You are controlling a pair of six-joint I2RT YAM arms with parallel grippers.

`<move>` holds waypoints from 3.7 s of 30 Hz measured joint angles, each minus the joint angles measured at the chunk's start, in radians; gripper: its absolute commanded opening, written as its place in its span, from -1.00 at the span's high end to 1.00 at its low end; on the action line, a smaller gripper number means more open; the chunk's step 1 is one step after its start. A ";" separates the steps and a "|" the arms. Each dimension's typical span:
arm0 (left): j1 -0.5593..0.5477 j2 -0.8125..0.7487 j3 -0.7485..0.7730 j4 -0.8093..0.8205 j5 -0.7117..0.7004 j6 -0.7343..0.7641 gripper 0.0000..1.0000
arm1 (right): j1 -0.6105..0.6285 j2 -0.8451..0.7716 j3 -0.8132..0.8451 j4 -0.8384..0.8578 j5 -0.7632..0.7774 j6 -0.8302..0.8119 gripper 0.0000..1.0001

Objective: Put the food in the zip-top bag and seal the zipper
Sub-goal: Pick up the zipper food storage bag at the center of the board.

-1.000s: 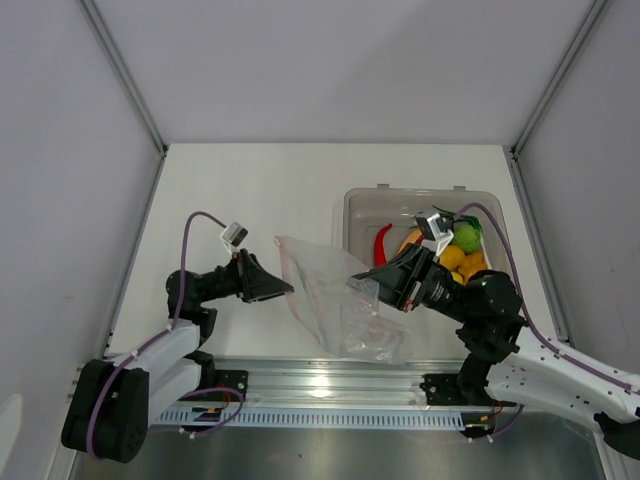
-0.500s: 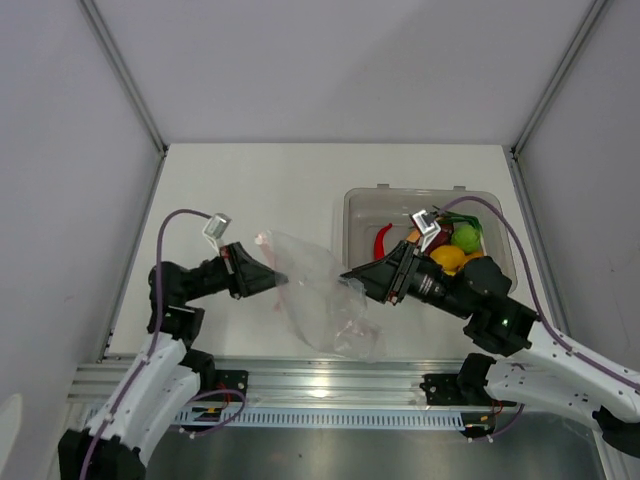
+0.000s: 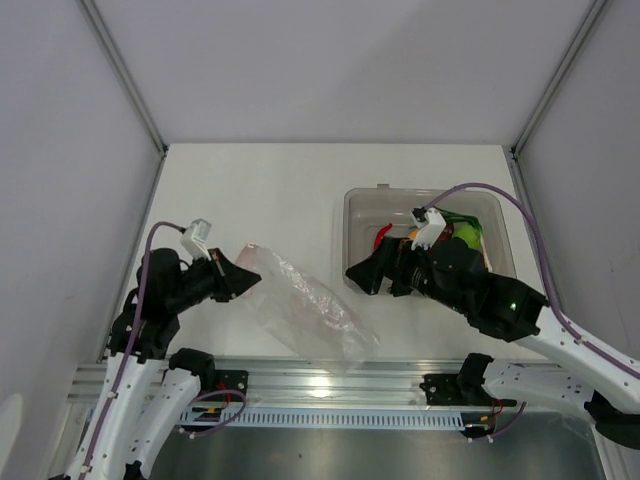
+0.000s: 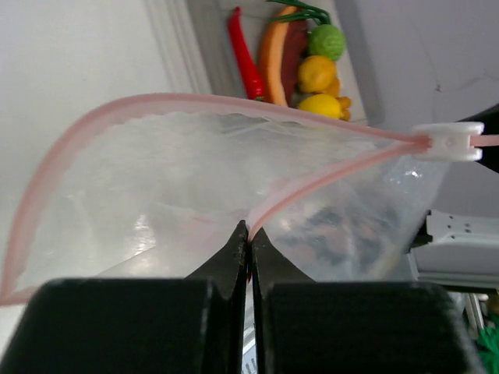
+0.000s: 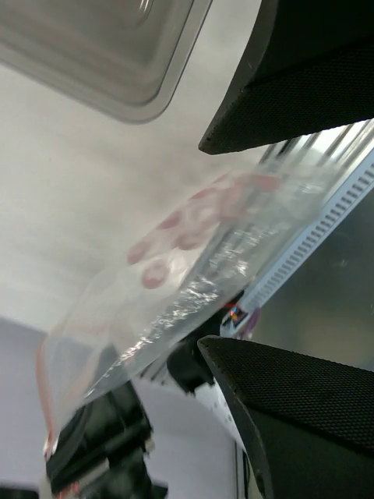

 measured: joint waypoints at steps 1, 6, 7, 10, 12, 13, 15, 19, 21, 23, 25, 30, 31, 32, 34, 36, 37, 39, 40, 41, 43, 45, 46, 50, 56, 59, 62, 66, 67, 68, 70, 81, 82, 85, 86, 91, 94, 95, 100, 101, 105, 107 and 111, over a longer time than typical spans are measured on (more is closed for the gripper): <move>0.000 -0.005 0.012 -0.039 -0.031 0.008 0.99 | 0.000 0.011 0.005 -0.028 0.018 -0.010 -0.99; 0.000 -0.059 0.100 -0.174 -0.164 0.032 0.99 | 0.002 0.031 0.026 -0.101 0.081 -0.048 -0.98; 0.000 -0.071 0.120 -0.193 -0.187 0.034 0.99 | 0.003 0.032 0.028 -0.101 0.084 -0.053 -0.91; 0.000 -0.097 0.169 -0.242 -0.262 0.029 0.99 | 0.018 0.047 0.035 -0.089 0.080 -0.064 -0.71; 0.000 -0.113 0.190 -0.276 -0.316 0.014 0.99 | 0.038 0.077 0.035 -0.048 0.066 -0.068 -0.58; 0.000 -0.121 0.195 -0.290 -0.338 -0.001 0.99 | 0.053 0.106 0.035 -0.010 0.057 -0.069 -0.55; 0.000 -0.134 0.196 -0.317 -0.372 -0.040 0.99 | 0.096 0.150 0.035 0.044 0.051 -0.072 -0.50; 0.000 -0.145 0.183 -0.347 -0.387 -0.141 0.99 | 0.194 0.265 0.042 0.175 0.048 -0.094 -0.26; 0.000 -0.145 0.165 -0.354 -0.382 -0.190 0.99 | 0.240 0.343 0.076 0.215 0.050 -0.128 -0.24; 0.000 -0.142 0.150 -0.368 -0.376 -0.228 0.99 | 0.286 0.429 0.130 0.253 0.063 -0.170 -0.29; 0.000 -0.138 0.141 -0.374 -0.373 -0.254 0.99 | 0.327 0.509 0.185 0.277 0.077 -0.217 -0.34; 0.000 -0.135 0.131 -0.379 -0.363 -0.293 0.99 | 0.391 0.653 0.272 0.314 0.126 -0.322 -0.48; 0.000 -0.135 0.127 -0.379 -0.357 -0.296 0.99 | 0.395 0.677 0.283 0.318 0.134 -0.339 -0.48; 0.000 -0.135 0.123 -0.379 -0.351 -0.298 0.99 | 0.396 0.695 0.291 0.321 0.140 -0.349 -0.47; 0.000 -0.133 0.119 -0.379 -0.342 -0.304 0.99 | 0.397 0.740 0.315 0.325 0.151 -0.377 -0.47; 0.000 -0.130 0.118 -0.379 -0.332 -0.312 0.99 | 0.399 0.779 0.333 0.334 0.165 -0.399 -0.47; 0.000 -0.127 0.117 -0.378 -0.325 -0.315 0.99 | 0.401 0.797 0.336 0.339 0.174 -0.411 -0.47; 0.000 -0.127 0.113 -0.378 -0.315 -0.321 0.99 | 0.410 0.826 0.337 0.348 0.195 -0.427 -0.46; 0.000 -0.126 0.110 -0.377 -0.311 -0.322 0.99 | 0.415 0.840 0.337 0.351 0.206 -0.434 -0.45; 0.000 -0.126 0.108 -0.378 -0.303 -0.324 0.99 | 0.418 0.853 0.337 0.353 0.218 -0.440 -0.44; 0.000 -0.121 0.107 -0.377 -0.288 -0.330 0.99 | 0.424 0.872 0.337 0.359 0.239 -0.453 -0.39; 0.000 -0.120 0.107 -0.377 -0.277 -0.335 0.99 | 0.429 0.888 0.337 0.368 0.267 -0.468 -0.28; 0.000 -0.120 0.107 -0.376 -0.268 -0.338 0.99 | 0.429 0.895 0.337 0.374 0.280 -0.476 -0.12; 0.000 -0.120 0.105 -0.364 -0.254 -0.345 0.99 | 0.430 0.912 0.341 0.387 0.316 -0.497 1.00; 0.000 -0.135 0.091 -0.321 -0.212 -0.301 -0.28 | 0.433 0.913 0.344 0.385 0.333 -0.465 1.00; 0.005 -0.177 0.081 -0.309 -0.229 -0.271 -0.56 | 0.428 0.899 0.341 0.371 0.330 -0.418 1.00; 0.002 -0.240 0.082 -0.294 -0.216 -0.238 -0.60 | 0.406 0.854 0.311 0.382 0.288 -0.360 1.00; 0.002 -0.318 0.115 -0.291 -0.211 -0.200 -0.56 | 0.345 0.780 0.234 0.423 0.201 -0.275 1.00; 0.002 -0.335 0.135 -0.296 -0.219 -0.185 -0.54 | 0.327 0.762 0.212 0.434 0.180 -0.253 1.00; 0.002 -0.343 0.150 -0.299 -0.220 -0.177 -0.51 | 0.311 0.746 0.193 0.447 0.160 -0.234 1.00; 0.002 -0.348 0.183 -0.306 -0.230 -0.155 -0.47 | 0.282 0.718 0.160 0.470 0.127 -0.203 1.00; -0.001 -0.333 0.108 -0.328 -0.245 -0.122 -0.39 | 0.269 0.634 0.130 0.540 0.024 -0.124 1.00; -0.001 -0.324 0.103 -0.330 -0.245 -0.117 -0.39 | 0.270 0.632 0.130 0.544 0.019 -0.121 1.00; -0.001 -0.303 0.094 -0.332 -0.259 -0.100 -0.22 | 0.270 0.632 0.124 0.566 -0.001 -0.110 1.00; -0.001 -0.296 0.094 -0.333 -0.264 -0.098 -0.13 | 0.270 0.632 0.120 0.573 -0.009 -0.105 1.00; -0.001 -0.257 0.099 -0.335 -0.283 -0.059 0.89 | 0.260 0.624 0.085 0.598 -0.052 -0.078 1.00; -0.002 -0.219 0.129 -0.345 -0.294 -0.027 0.99 | 0.226 0.605 0.035 0.638 -0.103 -0.042 1.00; -0.002 -0.205 0.146 -0.350 -0.298 -0.016 0.99 | 0.206 0.599 0.015 0.659 -0.128 -0.023 1.00; -0.002 -0.122 0.266 -0.369 -0.296 0.048 0.99 | 0.094 0.589 -0.061 0.728 -0.258 0.064 0.56; -0.002 -0.105 0.290 -0.373 -0.293 0.059 0.99 | 0.076 0.590 -0.068 0.736 -0.282 0.080 0.40; -0.002 -0.007 0.395 -0.385 -0.272 0.117 0.99 | 0.056 0.598 -0.060 0.743 -0.344 0.092 -0.24; -0.002 0.034 0.415 -0.386 -0.260 0.138 0.99 | 0.056 0.605 -0.036 0.714 -0.356 0.084 -0.34; -0.002 0.107 0.415 -0.386 -0.236 0.163 0.99 | 0.057 0.601 0.012 0.627 -0.340 0.041 -0.61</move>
